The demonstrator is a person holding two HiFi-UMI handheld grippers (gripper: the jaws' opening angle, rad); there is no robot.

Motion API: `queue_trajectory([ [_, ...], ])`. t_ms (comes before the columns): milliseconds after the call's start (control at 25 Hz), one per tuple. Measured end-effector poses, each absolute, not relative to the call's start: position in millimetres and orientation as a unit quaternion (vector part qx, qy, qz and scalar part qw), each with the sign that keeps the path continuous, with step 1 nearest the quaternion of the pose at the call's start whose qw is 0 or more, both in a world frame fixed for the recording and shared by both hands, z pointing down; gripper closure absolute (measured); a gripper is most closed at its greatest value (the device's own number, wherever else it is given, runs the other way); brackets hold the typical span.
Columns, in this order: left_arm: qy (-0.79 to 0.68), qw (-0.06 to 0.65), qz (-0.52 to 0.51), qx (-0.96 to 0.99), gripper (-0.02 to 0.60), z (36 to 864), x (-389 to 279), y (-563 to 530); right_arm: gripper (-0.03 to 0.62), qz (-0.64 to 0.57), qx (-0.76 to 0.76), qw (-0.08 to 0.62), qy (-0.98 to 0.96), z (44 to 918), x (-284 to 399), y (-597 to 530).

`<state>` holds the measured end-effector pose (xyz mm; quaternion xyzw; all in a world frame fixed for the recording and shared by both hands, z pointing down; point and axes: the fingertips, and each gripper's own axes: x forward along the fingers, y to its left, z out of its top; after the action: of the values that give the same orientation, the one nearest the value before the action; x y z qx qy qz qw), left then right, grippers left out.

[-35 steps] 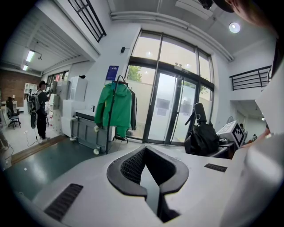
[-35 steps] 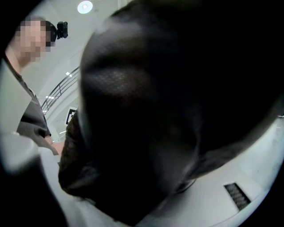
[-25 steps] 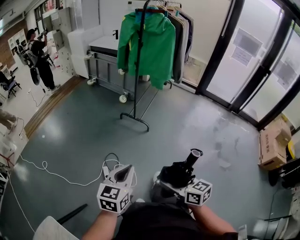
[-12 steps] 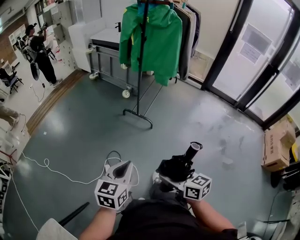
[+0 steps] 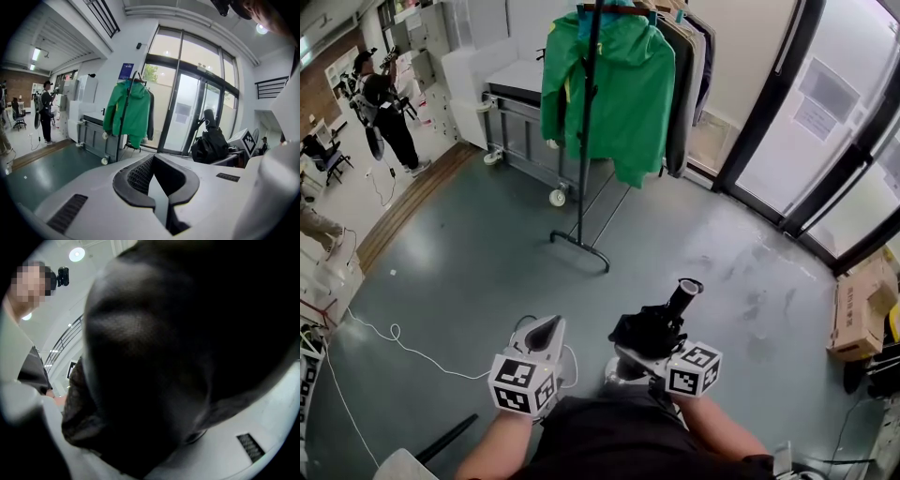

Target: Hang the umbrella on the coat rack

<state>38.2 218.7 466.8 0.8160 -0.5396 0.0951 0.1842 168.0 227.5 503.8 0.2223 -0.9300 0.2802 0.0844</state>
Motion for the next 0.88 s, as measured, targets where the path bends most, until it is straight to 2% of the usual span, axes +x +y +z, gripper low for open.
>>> queue_trajectory([
  [880,-0.560,0.186,0.099,0.801,0.566,462,100,66,0.355,0.271,0.177,0.084,-0.942,497,216,72],
])
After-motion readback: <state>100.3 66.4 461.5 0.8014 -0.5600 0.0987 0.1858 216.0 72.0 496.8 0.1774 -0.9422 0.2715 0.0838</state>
